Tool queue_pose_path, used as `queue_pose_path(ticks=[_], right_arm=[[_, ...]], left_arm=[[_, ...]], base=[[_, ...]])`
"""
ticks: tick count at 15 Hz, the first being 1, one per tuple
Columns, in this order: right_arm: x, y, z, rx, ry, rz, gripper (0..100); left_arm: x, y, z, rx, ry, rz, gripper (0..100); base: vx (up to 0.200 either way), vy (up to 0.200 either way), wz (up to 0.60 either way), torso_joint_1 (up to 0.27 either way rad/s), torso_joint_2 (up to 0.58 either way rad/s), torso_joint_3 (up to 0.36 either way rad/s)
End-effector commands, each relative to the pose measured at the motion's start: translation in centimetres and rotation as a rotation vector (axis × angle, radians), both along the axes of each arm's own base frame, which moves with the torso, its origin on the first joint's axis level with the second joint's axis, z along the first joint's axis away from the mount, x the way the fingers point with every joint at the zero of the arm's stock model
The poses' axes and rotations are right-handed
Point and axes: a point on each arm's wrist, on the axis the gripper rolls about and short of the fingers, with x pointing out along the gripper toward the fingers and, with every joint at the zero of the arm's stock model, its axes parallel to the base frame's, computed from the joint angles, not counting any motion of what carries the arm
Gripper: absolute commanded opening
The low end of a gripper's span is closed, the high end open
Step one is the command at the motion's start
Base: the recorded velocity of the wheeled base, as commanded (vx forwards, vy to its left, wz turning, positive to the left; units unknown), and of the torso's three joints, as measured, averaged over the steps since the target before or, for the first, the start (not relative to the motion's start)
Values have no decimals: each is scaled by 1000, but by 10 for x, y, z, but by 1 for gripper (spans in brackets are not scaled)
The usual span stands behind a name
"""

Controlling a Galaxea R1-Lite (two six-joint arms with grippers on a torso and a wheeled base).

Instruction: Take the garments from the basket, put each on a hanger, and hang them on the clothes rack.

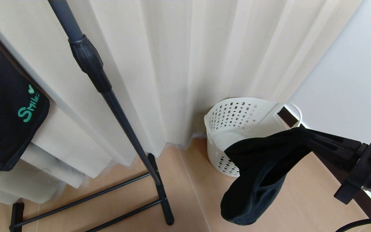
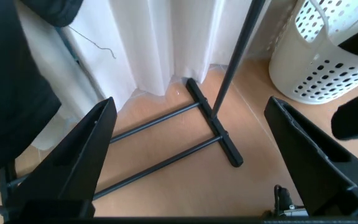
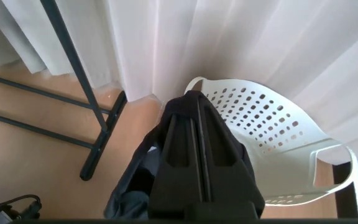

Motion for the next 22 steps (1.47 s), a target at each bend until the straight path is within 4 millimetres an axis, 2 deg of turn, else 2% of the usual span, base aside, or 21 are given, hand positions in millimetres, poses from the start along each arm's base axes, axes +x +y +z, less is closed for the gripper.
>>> queue_pose_path(ticks=[1,4,10,22], right_arm=[[6,3,-4,-17,21,-10,0],[9,4,-6,-22,27,-13,0],[9,2,-6,-21,33,-25,0],[9,2,-7,-24,37,-25,0]], left_arm=[[0,0,0,-1,1,0,100],[0,0,0,-3,1,2,100],[0,0,0,-3,1,2,100],[0,0,0,-1,1,2,100]], base=[[0,0,0,-2,7,203],[0,0,0,-4,-14,157],[0,0,0,21,-374,-138],[0,0,0,133,-468,-145]])
